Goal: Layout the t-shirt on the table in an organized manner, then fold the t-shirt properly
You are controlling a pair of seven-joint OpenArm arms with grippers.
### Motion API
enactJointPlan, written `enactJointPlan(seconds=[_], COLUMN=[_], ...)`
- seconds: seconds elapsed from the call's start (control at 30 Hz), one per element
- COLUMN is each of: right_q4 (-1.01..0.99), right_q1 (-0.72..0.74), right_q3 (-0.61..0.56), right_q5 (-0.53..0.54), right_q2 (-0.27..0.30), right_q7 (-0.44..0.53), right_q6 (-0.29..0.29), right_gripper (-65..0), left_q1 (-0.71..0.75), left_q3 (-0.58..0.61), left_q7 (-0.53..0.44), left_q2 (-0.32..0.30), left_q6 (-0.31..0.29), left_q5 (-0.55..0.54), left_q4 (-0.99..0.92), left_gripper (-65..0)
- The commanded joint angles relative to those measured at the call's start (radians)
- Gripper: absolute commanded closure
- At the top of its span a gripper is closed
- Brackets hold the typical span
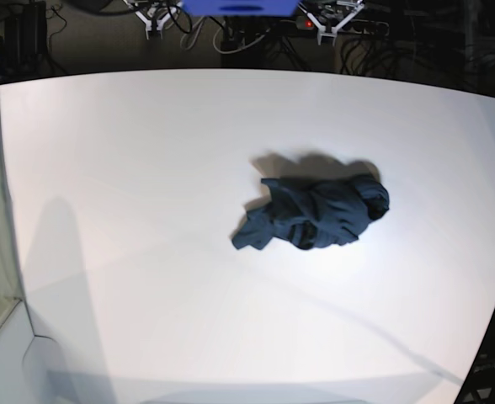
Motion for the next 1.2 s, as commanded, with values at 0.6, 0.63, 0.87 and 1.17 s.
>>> enactJointPlan(seconds=[0.6,0.63,0.87,1.17], right_q4=[0.843,0.903,1.317,1.757], right_q1=[-0.585,-0.616,-0.775,-0.897], right_q3=[-0.001,-0.001,0.009,0.006], right_q5=[0.003,0.004,0.029,0.184], right_q2=[0.135,0.138,0.157,0.241], right_q7=[-0.014,-0.025,-0.141,-0.290], right_q6=[0.019,0.019,0.167,0.179], right_gripper=[0.0,0.0,0.0,0.0], left_q1=[0.633,0.659,0.768,0.826], left_q3=[-0.002,-0.004,-0.007,-0.009], left_q7=[0.266,0.289,0.389,0.445], left_q2=[-0.123,-0.132,-0.155,-0.155], left_q6=[0.007,0.007,0.010,0.010], left_q5=[-0.004,-0.004,-0.004,-0.004], left_q4=[1.076,1.145,1.504,1.739], left_gripper=[0.0,0.0,0.0,0.0])
